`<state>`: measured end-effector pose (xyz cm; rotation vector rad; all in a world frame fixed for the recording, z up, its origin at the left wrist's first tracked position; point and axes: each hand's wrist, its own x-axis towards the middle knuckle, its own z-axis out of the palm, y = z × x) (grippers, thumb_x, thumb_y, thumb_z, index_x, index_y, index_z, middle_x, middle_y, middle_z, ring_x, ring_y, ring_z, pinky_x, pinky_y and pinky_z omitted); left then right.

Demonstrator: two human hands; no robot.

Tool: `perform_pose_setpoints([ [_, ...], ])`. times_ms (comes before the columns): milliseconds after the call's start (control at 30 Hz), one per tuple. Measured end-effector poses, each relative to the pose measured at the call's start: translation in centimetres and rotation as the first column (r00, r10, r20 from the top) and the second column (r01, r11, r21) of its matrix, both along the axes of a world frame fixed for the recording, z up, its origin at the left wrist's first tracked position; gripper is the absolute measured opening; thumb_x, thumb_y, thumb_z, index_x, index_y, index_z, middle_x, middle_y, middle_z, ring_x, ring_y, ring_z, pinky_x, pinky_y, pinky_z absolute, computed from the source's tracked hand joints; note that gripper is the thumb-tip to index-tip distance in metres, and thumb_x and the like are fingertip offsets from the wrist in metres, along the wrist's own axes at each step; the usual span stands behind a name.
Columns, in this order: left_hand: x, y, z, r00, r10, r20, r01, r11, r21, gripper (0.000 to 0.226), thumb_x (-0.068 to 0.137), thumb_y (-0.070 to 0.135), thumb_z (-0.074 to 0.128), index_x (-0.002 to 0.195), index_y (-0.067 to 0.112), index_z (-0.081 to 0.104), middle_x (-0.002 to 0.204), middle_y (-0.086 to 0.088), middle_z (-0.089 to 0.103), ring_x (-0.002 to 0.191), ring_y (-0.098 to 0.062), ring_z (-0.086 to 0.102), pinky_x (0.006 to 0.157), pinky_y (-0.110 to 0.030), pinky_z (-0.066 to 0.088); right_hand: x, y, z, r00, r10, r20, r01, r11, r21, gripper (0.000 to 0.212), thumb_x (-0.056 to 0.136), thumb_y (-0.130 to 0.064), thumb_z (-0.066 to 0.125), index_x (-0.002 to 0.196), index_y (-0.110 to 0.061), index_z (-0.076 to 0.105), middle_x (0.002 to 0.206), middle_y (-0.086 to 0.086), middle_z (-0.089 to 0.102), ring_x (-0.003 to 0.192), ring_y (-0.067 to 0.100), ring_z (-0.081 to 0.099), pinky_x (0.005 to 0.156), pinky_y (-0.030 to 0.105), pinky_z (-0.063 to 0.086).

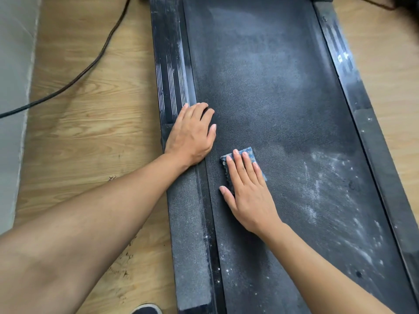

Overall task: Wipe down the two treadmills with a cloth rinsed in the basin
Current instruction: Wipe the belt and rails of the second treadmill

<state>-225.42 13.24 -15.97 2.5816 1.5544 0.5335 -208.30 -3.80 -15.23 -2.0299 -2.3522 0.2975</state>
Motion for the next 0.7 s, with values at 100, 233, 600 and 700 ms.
perform_pose_setpoints([
  [100,-0.1,-0.1,-0.2,1.000,0.006,0.001,-0.006,1.000,0.002,0.047,0.105,0.039,0.042,0.140,0.012,0.057,0.145,-0.009,0.055,0.138,-0.029,0.050,0.128,-0.049,0.024,-0.1,-0.4,-0.4,1.000,-0.020,0.006,0.020,1.000,0.006,0.073,0.109,-0.054,0.033,0.168,-0.020,0.008,0.176,0.001,0.001,0.162,0.021,-0.005,0.131,0.047,0.011],
  [233,0.1,-0.1,-0.1,1.000,0.006,0.021,-0.006,1.000,0.004,0.047,0.104,0.038,0.042,0.140,0.013,0.058,0.146,-0.009,0.055,0.138,-0.028,0.050,0.128,-0.049,0.025,0.2,0.8,0.0,0.998,-0.052,-0.026,0.052,0.999,0.012,0.076,0.104,-0.056,0.036,0.168,-0.024,0.011,0.176,-0.003,0.003,0.162,0.021,-0.007,0.131,0.047,0.010],
  [600,0.0,-0.1,-0.1,1.000,0.007,0.017,-0.007,1.000,0.007,0.045,0.103,0.037,0.045,0.138,0.012,0.059,0.143,-0.009,0.057,0.135,-0.028,0.051,0.128,-0.049,0.025,7.7,2.5,-0.3,0.874,0.472,0.118,-0.481,0.873,0.073,0.060,0.102,-0.017,0.038,0.159,-0.001,0.035,0.168,0.018,0.031,0.157,0.034,0.027,0.119,0.051,0.040],
  [700,0.0,-0.2,-0.2,1.000,0.005,0.029,-0.005,1.000,0.006,0.045,0.103,0.037,0.045,0.138,0.013,0.059,0.144,-0.008,0.056,0.135,-0.028,0.051,0.128,-0.049,0.024,7.4,4.0,0.2,0.827,0.538,0.162,-0.553,0.830,0.070,0.057,0.102,-0.012,0.030,0.155,0.005,0.041,0.163,0.024,0.037,0.152,0.040,0.037,0.116,0.051,0.045],
])
